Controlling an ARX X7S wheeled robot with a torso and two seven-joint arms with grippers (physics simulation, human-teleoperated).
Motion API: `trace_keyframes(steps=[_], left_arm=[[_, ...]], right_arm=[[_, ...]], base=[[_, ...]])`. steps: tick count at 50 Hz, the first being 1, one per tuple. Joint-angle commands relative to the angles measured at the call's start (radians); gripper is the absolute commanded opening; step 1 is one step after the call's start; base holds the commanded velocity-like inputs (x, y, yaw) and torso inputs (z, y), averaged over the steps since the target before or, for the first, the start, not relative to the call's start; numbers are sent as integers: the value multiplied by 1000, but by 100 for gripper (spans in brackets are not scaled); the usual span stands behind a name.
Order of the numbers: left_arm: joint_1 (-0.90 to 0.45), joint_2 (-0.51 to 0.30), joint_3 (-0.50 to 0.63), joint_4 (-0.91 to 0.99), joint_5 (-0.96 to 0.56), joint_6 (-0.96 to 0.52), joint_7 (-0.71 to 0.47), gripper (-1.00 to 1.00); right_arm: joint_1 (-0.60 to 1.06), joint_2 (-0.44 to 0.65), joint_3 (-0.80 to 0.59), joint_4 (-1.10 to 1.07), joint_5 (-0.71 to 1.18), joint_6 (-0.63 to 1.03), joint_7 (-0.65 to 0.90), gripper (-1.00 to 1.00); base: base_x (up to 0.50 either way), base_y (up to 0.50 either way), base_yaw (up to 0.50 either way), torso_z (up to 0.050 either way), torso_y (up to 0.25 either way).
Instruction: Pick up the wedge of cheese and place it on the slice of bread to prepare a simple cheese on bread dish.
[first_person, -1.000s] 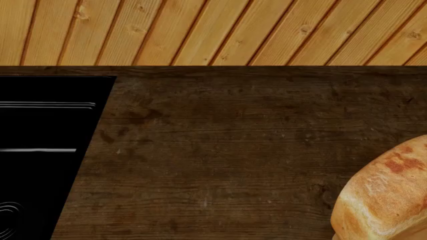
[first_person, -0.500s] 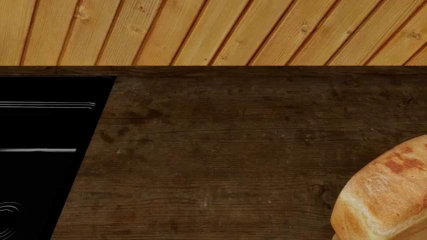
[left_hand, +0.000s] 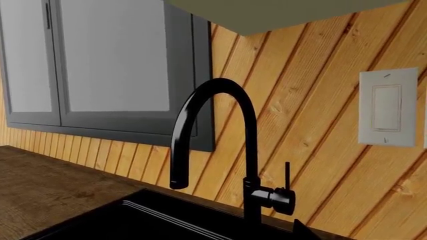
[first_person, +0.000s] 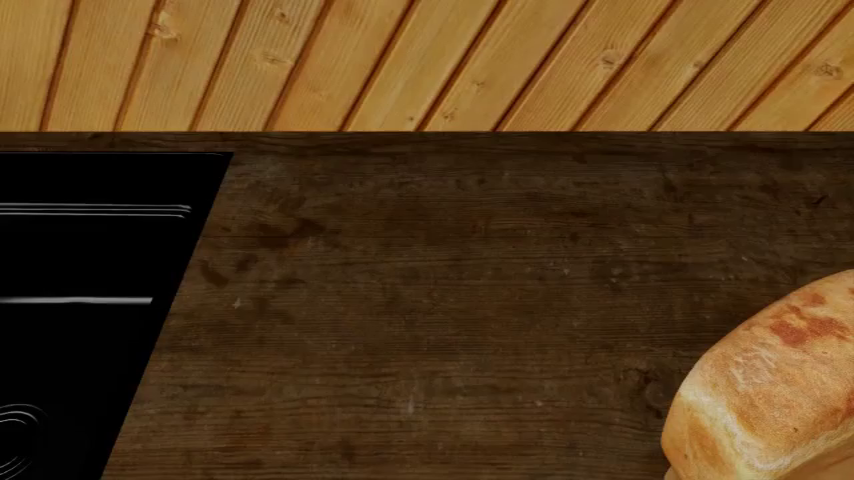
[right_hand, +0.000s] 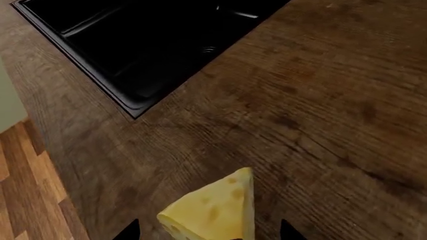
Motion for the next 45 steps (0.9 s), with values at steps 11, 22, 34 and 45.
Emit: trace_keyframes(steps=[11, 22, 34, 45], left_arm=[[5, 0, -3, 9, -6, 3, -3, 100], [11, -1, -4, 7, -8, 12, -5, 100], [9, -3, 2, 2, -11, 9, -5, 100], [11, -3, 2, 1, -14, 16, -7, 100]], right_arm=[[32, -17, -63, 41, -40, -3, -22, -100], [29, -4, -67, 23, -51, -21, -40, -100], [274, 186, -48, -66, 338, -201, 323, -100], [476, 358, 12, -9, 488, -300, 444, -100]], base=[[0, 0, 0, 0, 0], [0, 0, 0, 0, 0], [0, 0, 0, 0, 0], [0, 0, 0, 0, 0]])
